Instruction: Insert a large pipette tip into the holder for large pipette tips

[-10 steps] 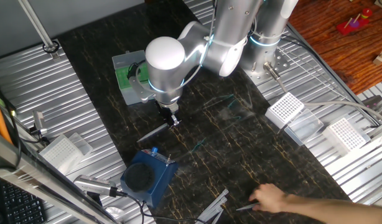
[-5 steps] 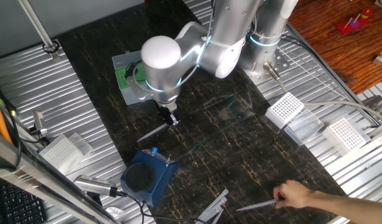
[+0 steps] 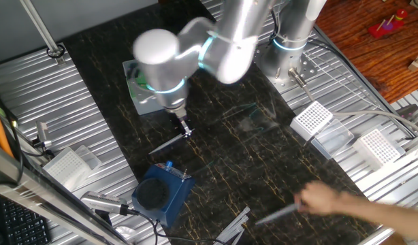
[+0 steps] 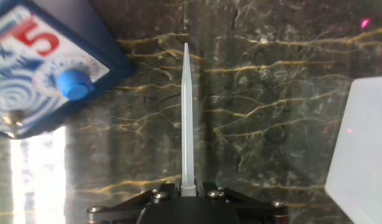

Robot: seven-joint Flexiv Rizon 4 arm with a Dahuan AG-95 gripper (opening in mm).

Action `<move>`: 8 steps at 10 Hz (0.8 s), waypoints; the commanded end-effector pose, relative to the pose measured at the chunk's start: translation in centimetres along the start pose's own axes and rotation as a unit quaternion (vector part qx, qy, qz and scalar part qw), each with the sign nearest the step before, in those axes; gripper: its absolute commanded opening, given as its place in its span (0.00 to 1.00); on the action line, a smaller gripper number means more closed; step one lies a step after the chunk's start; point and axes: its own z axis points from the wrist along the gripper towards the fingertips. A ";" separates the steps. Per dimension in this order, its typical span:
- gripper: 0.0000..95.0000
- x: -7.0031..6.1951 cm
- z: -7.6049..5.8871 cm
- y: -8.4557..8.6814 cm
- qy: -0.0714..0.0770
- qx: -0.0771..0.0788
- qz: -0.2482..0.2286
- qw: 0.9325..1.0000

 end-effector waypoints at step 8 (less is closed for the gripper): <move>0.00 1.4 -3.0 2.0 0.005 -0.005 0.019 1.000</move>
